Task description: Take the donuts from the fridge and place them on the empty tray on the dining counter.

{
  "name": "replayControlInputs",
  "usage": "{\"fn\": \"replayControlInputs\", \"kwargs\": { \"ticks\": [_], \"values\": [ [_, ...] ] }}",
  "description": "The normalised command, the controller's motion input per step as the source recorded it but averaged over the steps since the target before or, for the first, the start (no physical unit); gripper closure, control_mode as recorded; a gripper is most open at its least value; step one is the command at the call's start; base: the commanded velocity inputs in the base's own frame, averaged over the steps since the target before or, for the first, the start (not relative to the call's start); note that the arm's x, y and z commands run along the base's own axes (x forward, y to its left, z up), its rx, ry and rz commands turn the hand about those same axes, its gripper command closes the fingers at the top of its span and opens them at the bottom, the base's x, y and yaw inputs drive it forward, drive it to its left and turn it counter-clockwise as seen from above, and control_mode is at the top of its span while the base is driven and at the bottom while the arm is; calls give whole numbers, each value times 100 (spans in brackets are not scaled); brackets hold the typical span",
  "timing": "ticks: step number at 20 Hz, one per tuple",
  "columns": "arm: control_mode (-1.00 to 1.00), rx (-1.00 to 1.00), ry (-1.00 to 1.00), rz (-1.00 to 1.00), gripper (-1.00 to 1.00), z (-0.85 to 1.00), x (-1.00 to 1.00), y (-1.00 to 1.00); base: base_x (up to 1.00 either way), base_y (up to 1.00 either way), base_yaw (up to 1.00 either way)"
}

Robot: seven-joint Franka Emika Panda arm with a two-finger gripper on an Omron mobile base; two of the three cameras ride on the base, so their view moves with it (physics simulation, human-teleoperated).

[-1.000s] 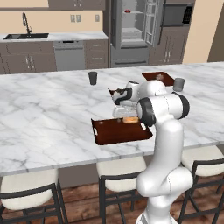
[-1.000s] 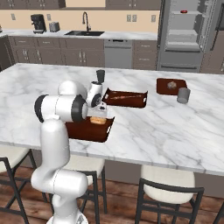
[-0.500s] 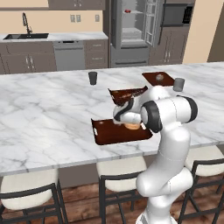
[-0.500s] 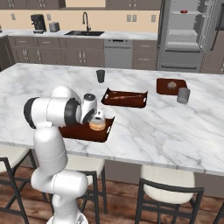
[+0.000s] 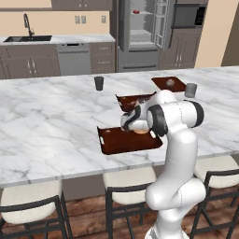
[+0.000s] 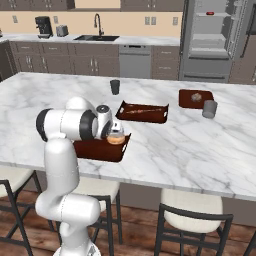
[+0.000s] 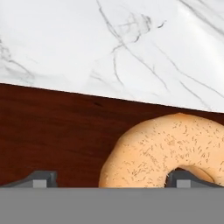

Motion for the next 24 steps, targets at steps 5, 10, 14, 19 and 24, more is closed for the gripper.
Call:
{"fn": "replayControlInputs", "kwargs": {
  "ticks": [5,10,14,19,24],
  "values": [
    [-100,-27,6,-4,-100,1,2,20,0,0,0],
    [-100,-9,2,0,-100,7,0,46,0,0,0],
    [-100,4,3,-7,-100,23,-3,17,0,0,0],
    [-100,16,0,-11,-100,0,-2,0,0,0,0],
    [-100,3,-1,0,-100,59,2,-13,0,0,0]
  ]
}}
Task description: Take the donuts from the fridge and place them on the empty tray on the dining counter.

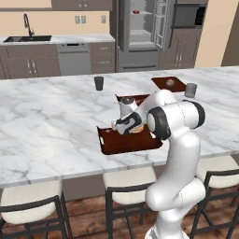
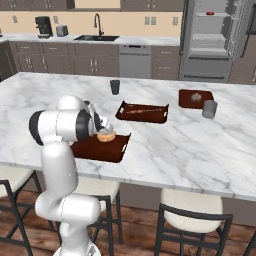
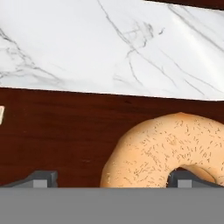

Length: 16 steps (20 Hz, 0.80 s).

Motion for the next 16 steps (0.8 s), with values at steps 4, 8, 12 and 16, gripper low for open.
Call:
{"fn": "replayControlInputs", "kwargs": {
  "ticks": [4,8,12,16],
  "values": [
    [-100,0,0,0,-100,80,0,-24,0,0,0],
    [-100,0,0,0,-100,-35,0,-11,0,0,0],
    [-100,0,0,0,-100,-100,13,0,0,0,0],
    [-100,1,0,0,-100,-9,-4,-7,0,0,0]
  ]
}}
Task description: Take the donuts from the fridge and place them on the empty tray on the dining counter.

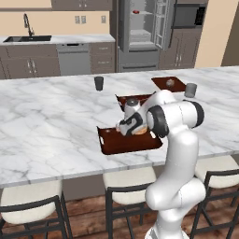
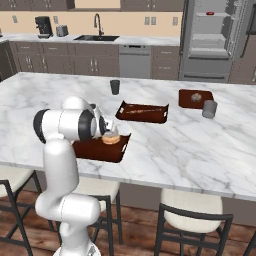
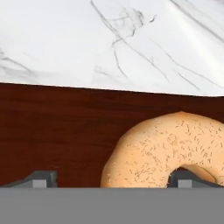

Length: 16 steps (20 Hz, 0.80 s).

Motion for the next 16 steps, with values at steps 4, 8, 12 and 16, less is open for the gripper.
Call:
{"fn": "replayControlInputs", "kwargs": {
  "ticks": [4,8,12,16],
  "values": [
    [-100,0,0,0,-100,100,-9,-7,0,0,0],
    [-100,0,3,0,-100,-28,0,0,0,0,0],
    [-100,0,16,0,-100,-100,28,0,0,0,0],
    [-100,2,-5,0,-100,30,-1,-18,0,0,0]
  ]
}}
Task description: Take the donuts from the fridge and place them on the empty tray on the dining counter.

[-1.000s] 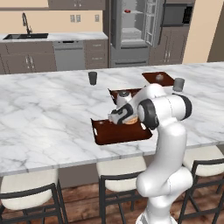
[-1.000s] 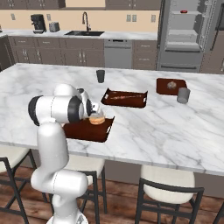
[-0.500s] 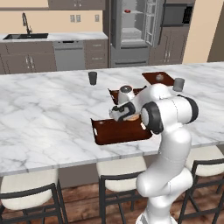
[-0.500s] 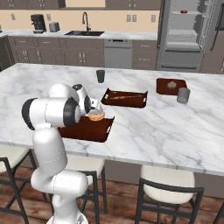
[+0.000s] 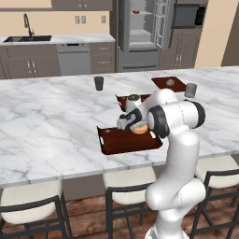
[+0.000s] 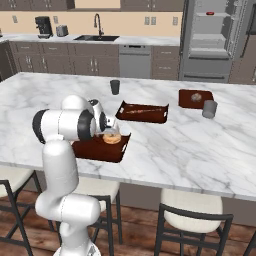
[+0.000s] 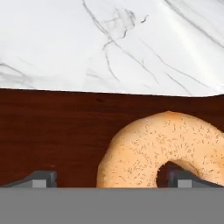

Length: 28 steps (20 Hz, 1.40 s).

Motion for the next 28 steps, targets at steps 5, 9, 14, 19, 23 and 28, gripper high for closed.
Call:
{"fn": "replayControlInputs", "kwargs": {
  "ticks": [5,9,14,19,23,28],
  "values": [
    [-100,0,-6,0,-100,91,-17,-26,0,0,0],
    [-100,0,0,-1,-100,2,-9,-4,0,0,0],
    [-100,0,-29,0,-100,91,-96,-8,0,0,0],
    [-100,0,-40,0,-100,100,-100,-24,0,0,0],
    [-100,0,-37,0,-100,100,-100,-19,0,0,0],
    [-100,-2,-23,10,-100,100,-100,0,0,0,0]
  ]
}}
